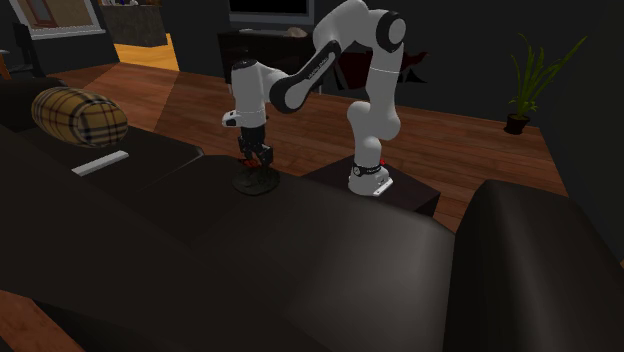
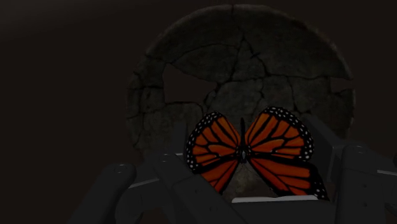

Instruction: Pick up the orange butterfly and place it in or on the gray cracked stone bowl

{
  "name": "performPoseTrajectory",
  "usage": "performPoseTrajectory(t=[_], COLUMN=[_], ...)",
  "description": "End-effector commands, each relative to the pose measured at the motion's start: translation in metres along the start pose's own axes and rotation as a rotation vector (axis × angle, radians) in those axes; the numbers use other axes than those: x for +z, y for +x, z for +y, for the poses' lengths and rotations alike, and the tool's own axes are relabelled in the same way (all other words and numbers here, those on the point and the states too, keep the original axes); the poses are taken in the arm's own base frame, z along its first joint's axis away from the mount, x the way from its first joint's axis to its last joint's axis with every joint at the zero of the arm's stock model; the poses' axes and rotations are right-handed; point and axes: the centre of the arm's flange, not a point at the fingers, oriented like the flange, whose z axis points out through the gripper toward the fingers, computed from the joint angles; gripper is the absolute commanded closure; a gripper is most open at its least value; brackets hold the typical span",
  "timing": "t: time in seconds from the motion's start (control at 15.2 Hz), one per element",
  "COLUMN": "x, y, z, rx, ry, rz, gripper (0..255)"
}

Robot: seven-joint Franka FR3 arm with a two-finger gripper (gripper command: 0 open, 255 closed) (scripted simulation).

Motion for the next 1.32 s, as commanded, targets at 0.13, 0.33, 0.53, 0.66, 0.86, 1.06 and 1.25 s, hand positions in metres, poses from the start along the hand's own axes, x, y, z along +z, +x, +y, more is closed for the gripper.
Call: performPoseTrajectory(t=[0.13, 0.33, 0.53, 0.66, 0.86, 1.06, 1.25], x=[0.023, 0.023, 0.023, 0.023, 0.023, 0.023, -0.016], y=[0.001, 0.001, 0.001, 0.001, 0.001, 0.001, 0.001], z=[0.0, 0.0, 0.0, 0.0, 0.0, 0.0, 0.0], rx=[0.0, 0.0, 0.0, 0.0, 0.0, 0.0, 0.0], ry=[0.0, 0.0, 0.0, 0.0, 0.0, 0.0, 0.0], rz=[0.001, 0.001, 0.001, 0.0, 0.0, 0.0, 0.001], gripper=[255, 255, 255, 255, 0, 0, 0])
